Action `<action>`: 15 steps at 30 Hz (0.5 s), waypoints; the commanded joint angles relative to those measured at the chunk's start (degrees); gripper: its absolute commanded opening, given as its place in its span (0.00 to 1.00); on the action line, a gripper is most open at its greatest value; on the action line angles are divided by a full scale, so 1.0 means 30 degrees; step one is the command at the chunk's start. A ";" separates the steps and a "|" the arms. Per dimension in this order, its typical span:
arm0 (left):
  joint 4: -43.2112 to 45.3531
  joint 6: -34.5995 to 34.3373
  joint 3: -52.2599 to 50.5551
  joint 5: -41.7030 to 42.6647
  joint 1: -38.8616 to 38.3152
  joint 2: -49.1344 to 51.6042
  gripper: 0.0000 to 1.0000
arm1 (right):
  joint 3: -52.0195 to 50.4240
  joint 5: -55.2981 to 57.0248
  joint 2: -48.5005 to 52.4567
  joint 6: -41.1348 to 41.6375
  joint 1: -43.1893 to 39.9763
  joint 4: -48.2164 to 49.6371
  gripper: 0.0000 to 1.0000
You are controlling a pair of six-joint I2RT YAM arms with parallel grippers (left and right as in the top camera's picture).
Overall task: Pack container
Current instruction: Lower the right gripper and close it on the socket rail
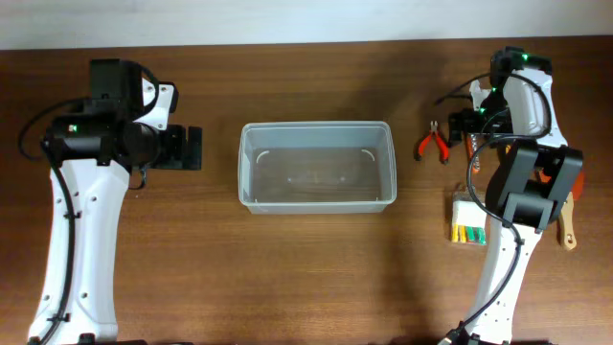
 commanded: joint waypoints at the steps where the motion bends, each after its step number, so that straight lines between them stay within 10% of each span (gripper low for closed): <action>1: -0.0015 0.0036 0.0350 -0.0066 0.0058 0.0029 0.99 | -0.0124 0.0153 0.0408 0.0095 0.0117 0.0175 0.99; 15: -0.0015 0.0036 0.0350 -0.0066 0.0066 0.0029 0.99 | -0.0124 0.0153 0.0408 0.0095 0.0117 0.0568 0.96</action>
